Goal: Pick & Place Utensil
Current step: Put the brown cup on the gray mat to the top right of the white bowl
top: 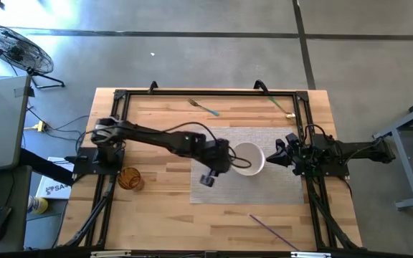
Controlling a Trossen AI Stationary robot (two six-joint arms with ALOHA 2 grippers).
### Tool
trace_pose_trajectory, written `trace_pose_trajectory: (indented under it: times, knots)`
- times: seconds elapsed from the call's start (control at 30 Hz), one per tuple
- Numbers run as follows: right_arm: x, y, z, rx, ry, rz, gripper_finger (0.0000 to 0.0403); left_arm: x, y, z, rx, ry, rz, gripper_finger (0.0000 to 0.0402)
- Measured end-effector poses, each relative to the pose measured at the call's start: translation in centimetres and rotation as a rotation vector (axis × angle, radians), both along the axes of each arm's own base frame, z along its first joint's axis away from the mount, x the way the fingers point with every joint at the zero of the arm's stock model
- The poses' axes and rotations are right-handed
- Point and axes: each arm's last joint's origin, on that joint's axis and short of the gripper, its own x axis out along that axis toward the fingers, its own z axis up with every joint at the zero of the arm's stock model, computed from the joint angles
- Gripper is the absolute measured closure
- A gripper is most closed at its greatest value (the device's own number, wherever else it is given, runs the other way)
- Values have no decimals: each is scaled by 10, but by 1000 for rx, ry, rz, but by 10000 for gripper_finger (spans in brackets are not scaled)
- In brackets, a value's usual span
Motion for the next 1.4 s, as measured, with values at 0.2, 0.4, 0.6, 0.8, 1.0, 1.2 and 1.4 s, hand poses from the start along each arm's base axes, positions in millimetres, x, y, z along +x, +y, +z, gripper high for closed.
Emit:
trace_pose_trajectory:
  times: [0.2, 0.4, 0.6, 0.8, 1.0, 1.2, 1.4]
  knots:
    - [0, 0, 0, 0, 1, 0, 398, -39, -8, 31, -85, 107, 7, 270]
    - [1, 0, -1, 0, 15, 1, 398, -78, -29, 42, -120, 186, -3, 270]
    - [2, 0, -2, -1, 23, 1, 398, -120, -54, 51, -151, 229, -33, 270]
    - [3, 0, -3, -2, 35, 0, 398, -174, -85, 68, -211, 353, 10, 270]
    - [3, 0, -4, -2, 45, 0, 398, -224, -115, 87, -297, 360, 68, 270]
    - [4, 0, -5, -2, 58, 0, 398, -261, -132, 90, -303, 390, 195, 270]
    - [4, 0, -5, 3, 60, 0, 398, -279, -141, 87, -358, 469, 354, 270]
